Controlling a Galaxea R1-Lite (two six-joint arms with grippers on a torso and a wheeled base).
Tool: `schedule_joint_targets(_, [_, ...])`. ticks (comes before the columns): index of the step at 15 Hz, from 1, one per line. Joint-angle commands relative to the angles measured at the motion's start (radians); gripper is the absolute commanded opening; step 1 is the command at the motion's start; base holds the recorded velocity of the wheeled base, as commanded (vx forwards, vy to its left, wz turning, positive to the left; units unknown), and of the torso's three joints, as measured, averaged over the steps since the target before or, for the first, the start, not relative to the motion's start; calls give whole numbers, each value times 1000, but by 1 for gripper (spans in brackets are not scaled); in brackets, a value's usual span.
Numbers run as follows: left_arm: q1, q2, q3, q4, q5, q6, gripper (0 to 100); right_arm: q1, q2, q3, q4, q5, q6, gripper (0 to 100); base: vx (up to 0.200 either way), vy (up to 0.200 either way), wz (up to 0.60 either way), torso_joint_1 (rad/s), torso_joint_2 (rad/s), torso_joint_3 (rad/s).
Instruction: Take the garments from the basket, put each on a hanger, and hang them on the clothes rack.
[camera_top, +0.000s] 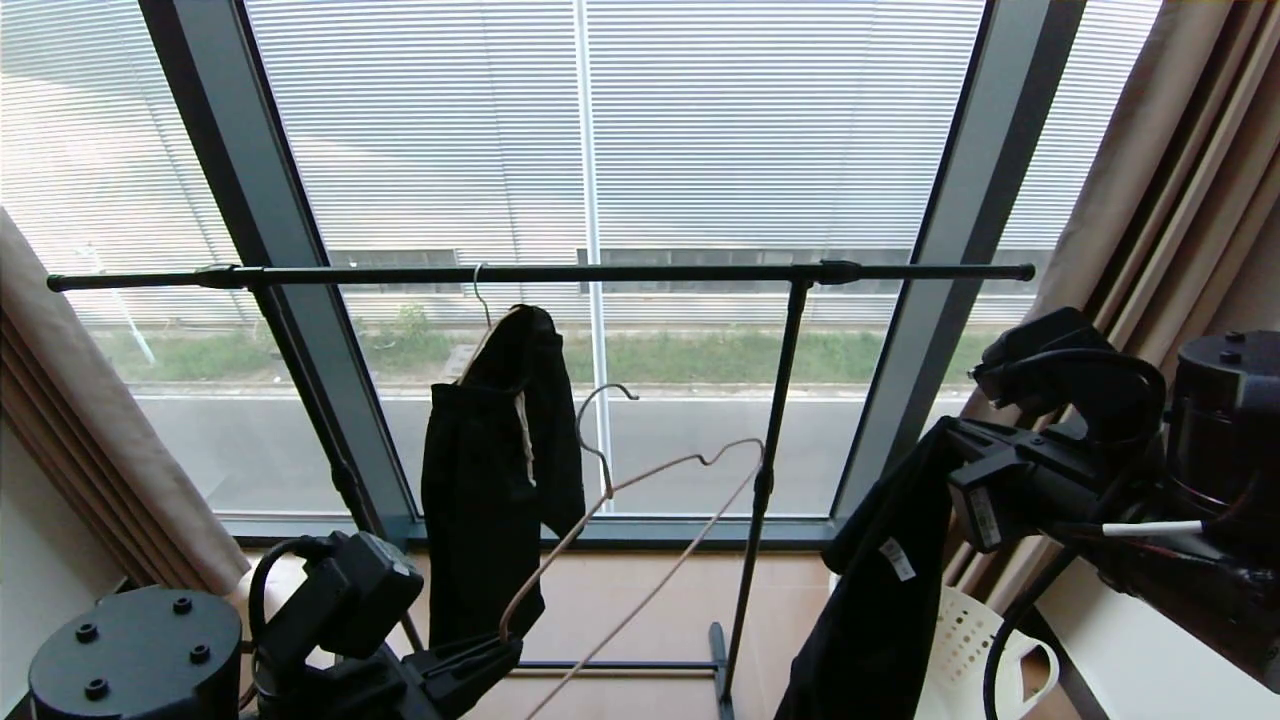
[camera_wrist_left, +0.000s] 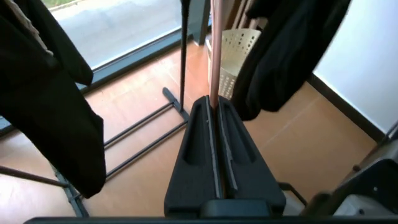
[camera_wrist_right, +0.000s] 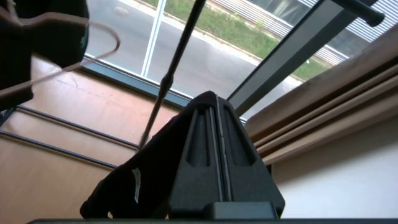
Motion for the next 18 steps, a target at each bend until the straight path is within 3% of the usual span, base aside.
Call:
schedule_joint_targets(1, [-8,-17,38,-23,-54,8,0,-1,47,-22,1,-2,0,0,0,0,0,0,0,0])
schedule_joint_targets(6, [-5,-14,102,-122,-100,38,0,-38,128,-103,1,0,-19,0,0,0,0,0,0,0])
schedule_joint_targets(18, [-40,-14,133,-135,-109,50,0,-75,214,-96,-123,-82,-29,0,0,0,0,0,0,0])
